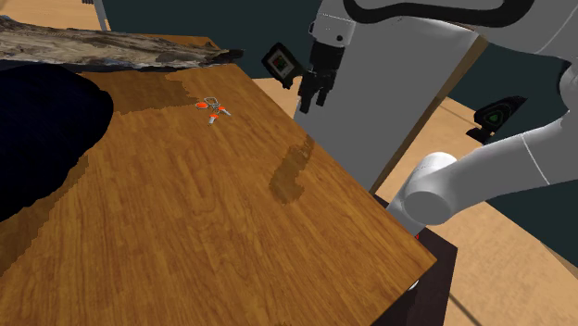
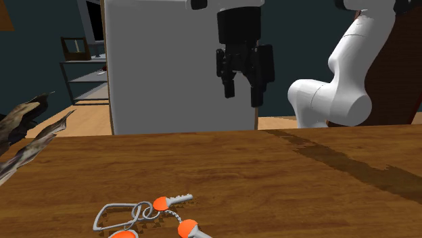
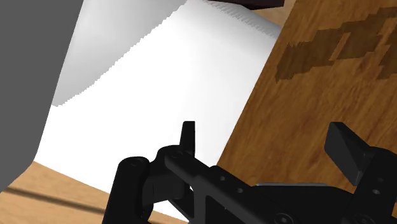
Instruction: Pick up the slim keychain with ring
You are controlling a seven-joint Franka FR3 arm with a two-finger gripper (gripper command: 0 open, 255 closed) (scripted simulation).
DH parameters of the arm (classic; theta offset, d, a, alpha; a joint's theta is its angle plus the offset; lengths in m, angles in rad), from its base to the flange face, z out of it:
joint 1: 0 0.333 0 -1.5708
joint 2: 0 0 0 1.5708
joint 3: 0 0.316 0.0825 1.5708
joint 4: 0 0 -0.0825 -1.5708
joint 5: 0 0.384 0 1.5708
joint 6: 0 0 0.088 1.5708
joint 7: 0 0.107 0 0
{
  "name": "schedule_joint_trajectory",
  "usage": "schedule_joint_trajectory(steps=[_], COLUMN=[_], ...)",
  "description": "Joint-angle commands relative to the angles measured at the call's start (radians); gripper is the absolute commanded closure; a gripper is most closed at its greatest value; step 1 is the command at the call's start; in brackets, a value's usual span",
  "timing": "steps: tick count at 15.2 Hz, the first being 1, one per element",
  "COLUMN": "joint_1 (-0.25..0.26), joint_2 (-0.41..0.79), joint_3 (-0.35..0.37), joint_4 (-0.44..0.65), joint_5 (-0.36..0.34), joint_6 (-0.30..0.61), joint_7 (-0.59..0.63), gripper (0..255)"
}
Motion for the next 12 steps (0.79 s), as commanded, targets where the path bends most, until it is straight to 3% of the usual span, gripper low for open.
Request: schedule_joint_trajectory(steps=[1,12], joint_1=[0.005,0.029], joint_2=[0.068,0.424], joint_3=[0.029,0.171], joint_4=[0.05,0.361], joint_5=[0.003,-0.07], joint_6=[0.037,0.167], joint_7=[0.033,0.234], gripper=[0,0])
